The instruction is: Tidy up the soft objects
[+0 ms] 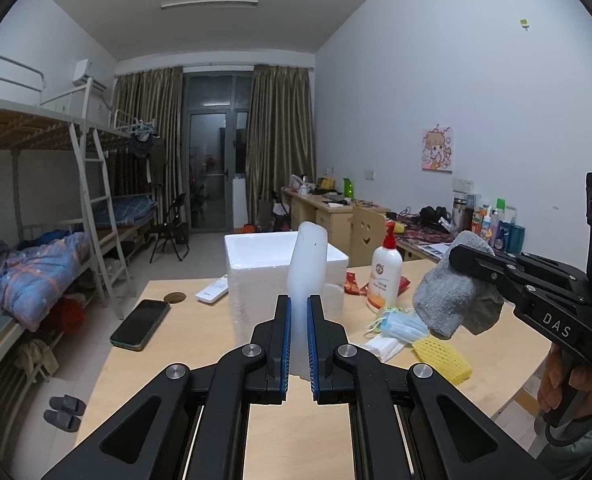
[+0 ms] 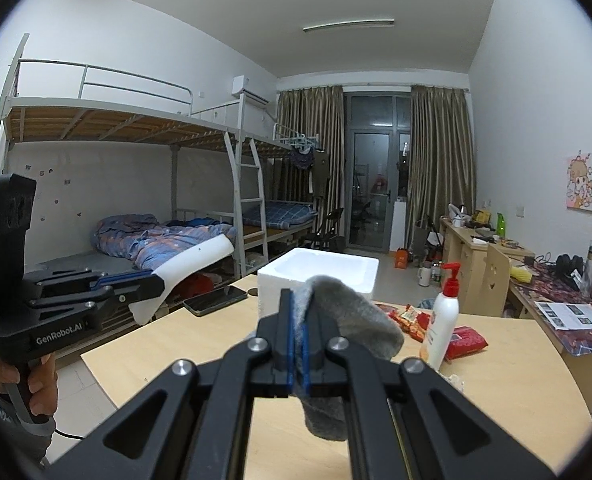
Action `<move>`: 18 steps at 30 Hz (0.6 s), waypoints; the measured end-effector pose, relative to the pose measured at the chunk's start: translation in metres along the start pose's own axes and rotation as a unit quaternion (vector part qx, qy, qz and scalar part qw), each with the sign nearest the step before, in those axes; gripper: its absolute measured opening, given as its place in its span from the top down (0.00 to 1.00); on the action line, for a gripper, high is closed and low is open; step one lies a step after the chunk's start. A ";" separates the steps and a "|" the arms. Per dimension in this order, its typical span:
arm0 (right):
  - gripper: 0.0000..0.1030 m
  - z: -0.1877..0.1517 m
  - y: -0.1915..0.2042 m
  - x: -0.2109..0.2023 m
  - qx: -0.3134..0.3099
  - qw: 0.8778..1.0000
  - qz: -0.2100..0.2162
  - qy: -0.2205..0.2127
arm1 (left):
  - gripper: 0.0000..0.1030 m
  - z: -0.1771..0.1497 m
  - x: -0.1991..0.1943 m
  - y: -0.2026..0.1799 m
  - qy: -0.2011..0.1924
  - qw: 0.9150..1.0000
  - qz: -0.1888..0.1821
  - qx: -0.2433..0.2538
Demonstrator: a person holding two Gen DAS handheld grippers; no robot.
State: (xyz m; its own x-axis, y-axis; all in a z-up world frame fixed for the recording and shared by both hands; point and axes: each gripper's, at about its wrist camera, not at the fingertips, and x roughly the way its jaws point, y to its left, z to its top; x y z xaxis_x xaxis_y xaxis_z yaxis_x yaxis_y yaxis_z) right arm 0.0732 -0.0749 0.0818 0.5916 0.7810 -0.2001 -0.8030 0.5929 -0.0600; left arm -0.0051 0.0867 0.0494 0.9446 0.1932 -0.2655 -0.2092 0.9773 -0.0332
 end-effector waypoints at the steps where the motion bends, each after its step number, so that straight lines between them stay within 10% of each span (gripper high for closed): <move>1: 0.95 0.001 0.000 0.003 0.000 1.000 0.002 0.001 | 0.92 0.000 0.001 0.002 0.001 1.000 0.001 -0.001; 18: 0.95 0.013 0.000 0.039 0.003 1.000 0.022 0.014 | 0.92 0.013 0.034 0.028 0.017 1.000 0.019 -0.011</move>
State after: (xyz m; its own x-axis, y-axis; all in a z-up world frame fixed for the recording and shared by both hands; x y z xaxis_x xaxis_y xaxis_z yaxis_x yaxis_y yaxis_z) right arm 0.0970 -0.0422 0.0870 0.5530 0.8006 -0.2307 -0.8279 0.5592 -0.0437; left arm 0.0244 0.1215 0.0523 0.9270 0.2263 -0.2991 -0.2500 0.9673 -0.0431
